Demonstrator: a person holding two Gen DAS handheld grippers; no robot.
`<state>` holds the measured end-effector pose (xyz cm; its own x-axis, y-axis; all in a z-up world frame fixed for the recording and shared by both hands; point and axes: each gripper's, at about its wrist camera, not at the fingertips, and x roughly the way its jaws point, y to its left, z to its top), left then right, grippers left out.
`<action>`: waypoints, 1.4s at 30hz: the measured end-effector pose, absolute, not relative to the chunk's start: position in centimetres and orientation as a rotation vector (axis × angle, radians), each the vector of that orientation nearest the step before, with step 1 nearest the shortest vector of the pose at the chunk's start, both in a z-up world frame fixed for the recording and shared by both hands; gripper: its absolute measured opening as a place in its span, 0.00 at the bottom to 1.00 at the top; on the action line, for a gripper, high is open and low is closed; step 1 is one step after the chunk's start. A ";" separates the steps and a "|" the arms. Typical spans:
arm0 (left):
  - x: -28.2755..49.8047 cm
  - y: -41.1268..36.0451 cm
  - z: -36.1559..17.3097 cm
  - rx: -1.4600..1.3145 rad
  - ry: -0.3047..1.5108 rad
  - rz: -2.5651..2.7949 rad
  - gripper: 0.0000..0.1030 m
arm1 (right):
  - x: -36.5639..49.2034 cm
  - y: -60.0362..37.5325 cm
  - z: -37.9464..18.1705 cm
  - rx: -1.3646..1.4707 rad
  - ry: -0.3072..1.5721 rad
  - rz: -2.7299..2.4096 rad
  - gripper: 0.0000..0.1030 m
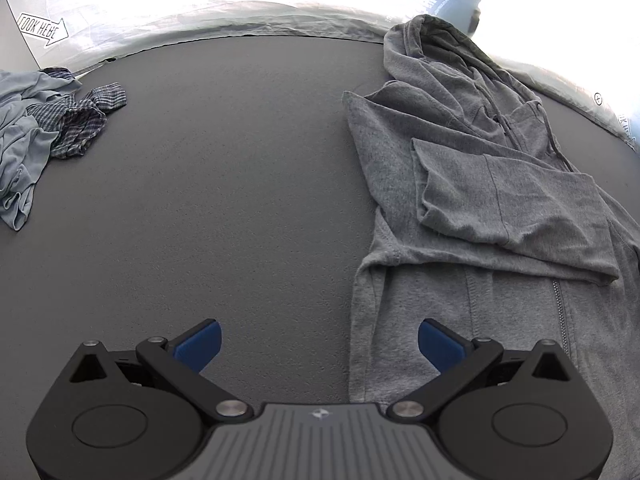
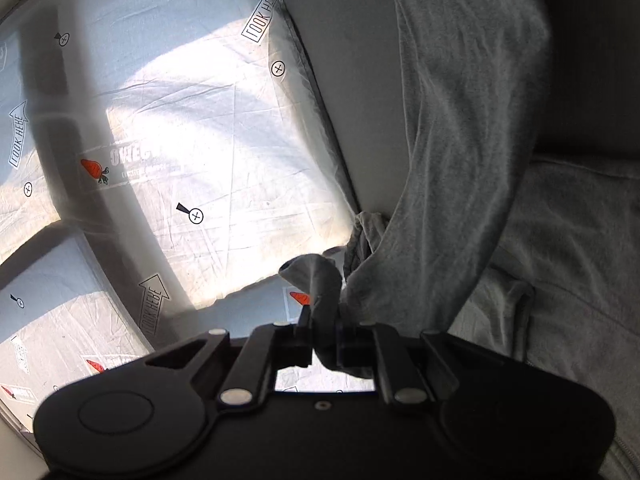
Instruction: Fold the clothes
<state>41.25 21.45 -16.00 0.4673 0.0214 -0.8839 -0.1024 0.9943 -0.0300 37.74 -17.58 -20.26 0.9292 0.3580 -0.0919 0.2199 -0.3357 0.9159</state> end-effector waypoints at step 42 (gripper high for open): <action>42.6 28.4 -18.8 -0.153 1.103 0.211 1.00 | 49.2 -0.5 -17.0 1.615 0.931 0.591 0.50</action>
<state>42.62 28.38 -18.83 0.4341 0.0931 -0.8960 -0.2447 0.9694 -0.0178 49.19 -0.51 -17.00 0.5625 0.8209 -0.0983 0.2610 -0.0635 0.9632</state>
